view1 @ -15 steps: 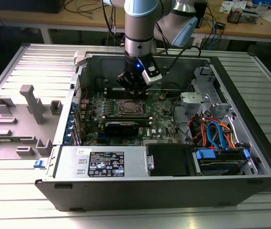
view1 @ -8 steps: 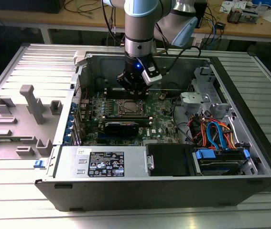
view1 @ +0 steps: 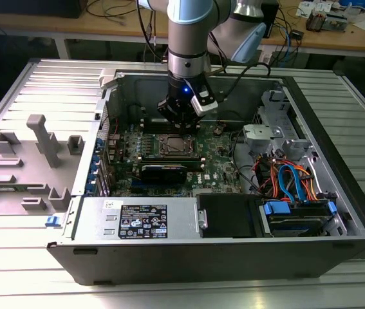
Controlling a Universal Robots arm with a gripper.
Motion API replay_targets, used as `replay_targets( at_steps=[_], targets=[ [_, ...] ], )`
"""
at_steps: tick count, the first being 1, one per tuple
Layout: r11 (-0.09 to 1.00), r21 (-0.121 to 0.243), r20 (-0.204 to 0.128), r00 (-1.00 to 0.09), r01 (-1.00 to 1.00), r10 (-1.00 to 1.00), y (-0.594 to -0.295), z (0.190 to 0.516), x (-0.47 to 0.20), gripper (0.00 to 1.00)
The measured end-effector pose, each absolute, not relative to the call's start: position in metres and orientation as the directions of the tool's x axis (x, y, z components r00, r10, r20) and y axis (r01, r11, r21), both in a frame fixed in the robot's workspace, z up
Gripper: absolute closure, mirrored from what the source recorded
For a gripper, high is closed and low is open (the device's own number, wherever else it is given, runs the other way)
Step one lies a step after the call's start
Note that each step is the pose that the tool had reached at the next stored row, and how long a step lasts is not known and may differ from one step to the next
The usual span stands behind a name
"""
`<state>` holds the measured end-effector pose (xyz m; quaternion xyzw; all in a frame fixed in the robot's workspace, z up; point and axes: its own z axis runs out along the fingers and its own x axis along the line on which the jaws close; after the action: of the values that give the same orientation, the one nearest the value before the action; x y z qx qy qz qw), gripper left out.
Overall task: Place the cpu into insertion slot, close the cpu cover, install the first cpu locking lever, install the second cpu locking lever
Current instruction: 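Install the first cpu locking lever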
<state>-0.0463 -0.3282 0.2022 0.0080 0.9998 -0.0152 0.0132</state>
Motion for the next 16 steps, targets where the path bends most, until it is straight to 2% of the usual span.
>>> replay_targets(
  at_steps=[16],
  targets=[
    [1.0,-0.025,-0.027,-1.0,0.016,0.016,-0.3314,0.2075,-0.0462,0.89]
  ],
)
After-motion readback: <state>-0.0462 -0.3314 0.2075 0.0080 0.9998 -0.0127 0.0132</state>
